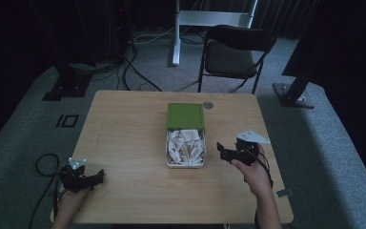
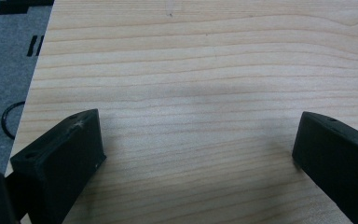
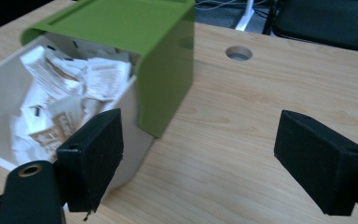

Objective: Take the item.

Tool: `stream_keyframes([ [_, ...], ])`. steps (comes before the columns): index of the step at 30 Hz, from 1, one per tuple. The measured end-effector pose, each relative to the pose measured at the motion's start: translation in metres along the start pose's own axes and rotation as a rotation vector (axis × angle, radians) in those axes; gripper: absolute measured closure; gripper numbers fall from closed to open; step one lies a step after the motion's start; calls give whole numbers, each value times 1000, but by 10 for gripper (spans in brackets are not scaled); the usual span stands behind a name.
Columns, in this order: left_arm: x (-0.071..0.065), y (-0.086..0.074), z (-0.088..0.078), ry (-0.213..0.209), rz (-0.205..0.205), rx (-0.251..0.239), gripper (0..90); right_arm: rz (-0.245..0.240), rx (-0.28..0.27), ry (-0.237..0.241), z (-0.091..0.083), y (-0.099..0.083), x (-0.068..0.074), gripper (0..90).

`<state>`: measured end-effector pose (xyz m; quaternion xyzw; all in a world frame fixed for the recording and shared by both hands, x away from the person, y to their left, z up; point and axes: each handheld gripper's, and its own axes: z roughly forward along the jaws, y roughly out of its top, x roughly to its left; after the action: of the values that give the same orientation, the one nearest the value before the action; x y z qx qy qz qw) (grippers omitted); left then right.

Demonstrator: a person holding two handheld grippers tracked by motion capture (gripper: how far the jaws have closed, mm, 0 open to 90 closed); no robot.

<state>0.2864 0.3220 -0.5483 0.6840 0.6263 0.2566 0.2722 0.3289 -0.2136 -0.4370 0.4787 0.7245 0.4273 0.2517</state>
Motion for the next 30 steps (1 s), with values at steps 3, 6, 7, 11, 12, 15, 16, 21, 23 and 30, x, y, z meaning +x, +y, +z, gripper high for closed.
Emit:
stream_keyframes([
  [3,0,0,0,0,0,0,26,-10,-6,20,2,4,7,158],
  [6,0,0,0,0,0,0,26,-18,-8,33,5,7,13,174],
  [7,0,0,0,0,0,0,26,-23,-11,38,7,8,15,174],
  [11,0,0,0,0,0,0,26,-36,-11,51,11,11,23,174],
  [12,0,0,0,0,0,0,27,-37,-13,57,11,12,25,174],
  [15,0,0,0,0,0,-1,26,-44,-15,72,13,14,30,185],
  [16,0,0,0,0,0,-1,26,-44,-15,72,13,14,30,185],
  [21,0,0,0,0,-1,-1,27,-61,-15,102,19,17,43,187],
  [23,0,0,0,0,-1,-1,26,-74,-15,104,21,18,47,211],
  [30,0,0,0,0,-1,-1,26,-86,-3,148,30,17,63,236],
])
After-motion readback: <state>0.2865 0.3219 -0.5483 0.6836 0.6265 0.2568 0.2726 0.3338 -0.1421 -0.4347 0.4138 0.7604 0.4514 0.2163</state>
